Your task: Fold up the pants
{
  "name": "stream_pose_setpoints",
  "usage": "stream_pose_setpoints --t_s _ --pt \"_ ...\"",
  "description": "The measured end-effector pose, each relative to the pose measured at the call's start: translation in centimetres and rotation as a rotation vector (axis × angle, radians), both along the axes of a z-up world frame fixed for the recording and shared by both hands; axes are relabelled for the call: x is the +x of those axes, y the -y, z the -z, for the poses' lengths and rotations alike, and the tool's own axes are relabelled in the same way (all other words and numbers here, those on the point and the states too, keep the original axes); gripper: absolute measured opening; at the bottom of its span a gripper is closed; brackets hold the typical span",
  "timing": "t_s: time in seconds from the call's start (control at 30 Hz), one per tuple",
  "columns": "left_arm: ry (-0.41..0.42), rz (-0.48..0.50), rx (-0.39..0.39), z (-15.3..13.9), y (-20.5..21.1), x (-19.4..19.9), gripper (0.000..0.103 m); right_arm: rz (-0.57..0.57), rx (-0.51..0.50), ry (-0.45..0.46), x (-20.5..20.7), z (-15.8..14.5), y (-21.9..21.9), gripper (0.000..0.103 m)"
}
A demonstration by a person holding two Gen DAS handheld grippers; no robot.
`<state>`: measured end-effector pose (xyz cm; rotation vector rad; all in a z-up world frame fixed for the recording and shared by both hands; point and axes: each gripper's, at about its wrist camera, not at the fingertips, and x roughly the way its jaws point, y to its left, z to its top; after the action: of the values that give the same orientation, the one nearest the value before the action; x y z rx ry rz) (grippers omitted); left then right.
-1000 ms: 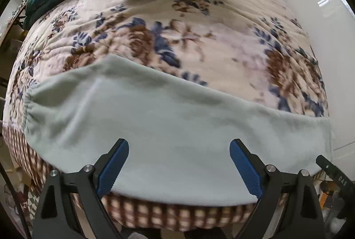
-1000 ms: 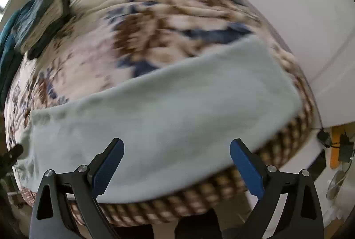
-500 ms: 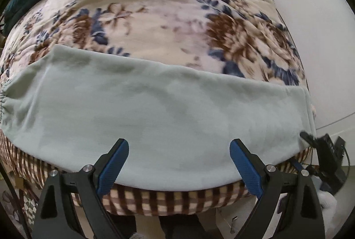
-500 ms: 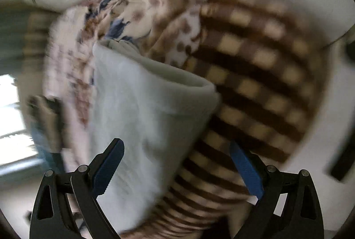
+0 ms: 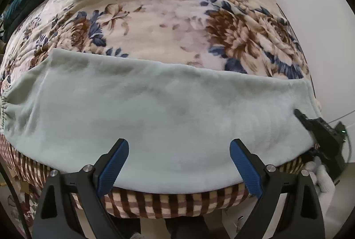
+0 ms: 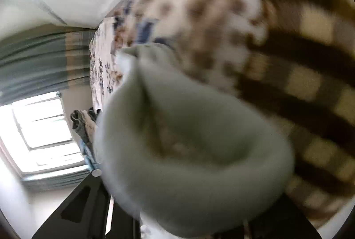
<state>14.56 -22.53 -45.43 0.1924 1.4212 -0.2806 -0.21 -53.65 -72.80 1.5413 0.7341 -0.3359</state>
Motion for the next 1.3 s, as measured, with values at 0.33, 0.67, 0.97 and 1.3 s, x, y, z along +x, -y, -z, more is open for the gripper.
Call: stream_pose_setpoints --t_s 0.33,0.67,0.97,1.3 --pt "0.076 -0.066 -0.027 -2.0 -7.8 2.7 0.093 -0.200 -0.406 -0.100 5.4 -14.6 -7.2 0.023" --pt "0.093 -0.396 -0.052 -3.5 -31.7 7.8 0.093 -0.496 -0.781 -0.147 17.5 -21.7 -27.3 0.023" --pt "0.108 -0.519 -0.003 -2.8 -45.8 10.6 0.093 -1.009 -1.070 -0.263 26.4 -10.8 -55.1 0.023" --pt "0.049 -0.475 -0.117 -1.4 -46.0 13.6 0.093 -1.273 -1.221 -0.306 24.3 -6.1 -62.9 0.060"
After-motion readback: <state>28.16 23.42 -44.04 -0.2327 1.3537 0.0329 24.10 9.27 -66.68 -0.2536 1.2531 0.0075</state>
